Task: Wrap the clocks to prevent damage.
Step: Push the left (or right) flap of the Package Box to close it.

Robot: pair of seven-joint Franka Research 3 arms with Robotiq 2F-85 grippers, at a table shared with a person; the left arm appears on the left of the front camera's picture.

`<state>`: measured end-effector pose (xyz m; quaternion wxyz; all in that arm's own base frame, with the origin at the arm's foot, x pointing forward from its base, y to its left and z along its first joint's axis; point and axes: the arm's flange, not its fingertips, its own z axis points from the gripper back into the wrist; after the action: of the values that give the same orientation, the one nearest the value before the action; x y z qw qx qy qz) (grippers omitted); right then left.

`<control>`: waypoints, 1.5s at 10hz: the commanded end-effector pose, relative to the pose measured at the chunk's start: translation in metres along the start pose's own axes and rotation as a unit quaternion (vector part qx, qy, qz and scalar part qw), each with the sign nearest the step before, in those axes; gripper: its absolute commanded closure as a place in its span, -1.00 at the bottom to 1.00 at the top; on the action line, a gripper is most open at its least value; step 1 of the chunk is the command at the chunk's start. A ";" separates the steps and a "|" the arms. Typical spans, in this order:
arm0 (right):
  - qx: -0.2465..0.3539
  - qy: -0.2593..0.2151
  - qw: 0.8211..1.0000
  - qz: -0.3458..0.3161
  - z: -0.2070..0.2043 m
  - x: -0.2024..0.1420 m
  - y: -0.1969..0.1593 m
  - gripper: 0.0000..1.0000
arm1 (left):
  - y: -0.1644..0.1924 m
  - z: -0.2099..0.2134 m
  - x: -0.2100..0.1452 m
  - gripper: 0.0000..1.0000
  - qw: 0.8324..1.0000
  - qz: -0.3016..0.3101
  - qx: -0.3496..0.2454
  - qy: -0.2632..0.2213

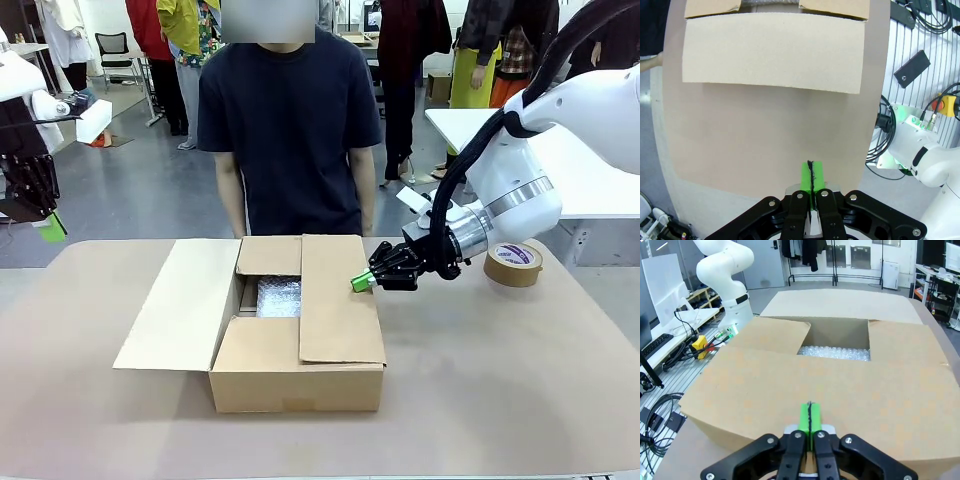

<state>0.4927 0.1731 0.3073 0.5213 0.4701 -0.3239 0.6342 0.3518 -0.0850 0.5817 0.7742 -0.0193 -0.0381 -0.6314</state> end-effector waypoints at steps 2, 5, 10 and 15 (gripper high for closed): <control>-0.004 0.001 1.000 -0.005 0.000 -0.004 -0.001 0.98 | 0.043 -0.044 -0.048 0.99 0.975 -0.146 -0.002 -0.169; -0.004 0.001 1.000 -0.005 0.000 -0.004 -0.001 0.98 | 0.061 -0.101 -0.091 0.99 0.960 -0.095 0.052 -0.260; -0.004 0.001 1.000 -0.005 0.000 -0.004 -0.001 0.98 | 0.066 -0.178 -0.127 0.99 0.942 0.010 -0.008 -0.335; -0.004 0.001 1.000 -0.005 0.000 -0.004 -0.001 0.98 | 0.050 -0.184 -0.132 0.99 0.931 -0.004 -0.007 -0.365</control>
<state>0.4928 0.1727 0.3075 0.5215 0.4701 -0.3241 0.6341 0.3823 0.0386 0.3889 0.7142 -0.2500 -0.2968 -0.5825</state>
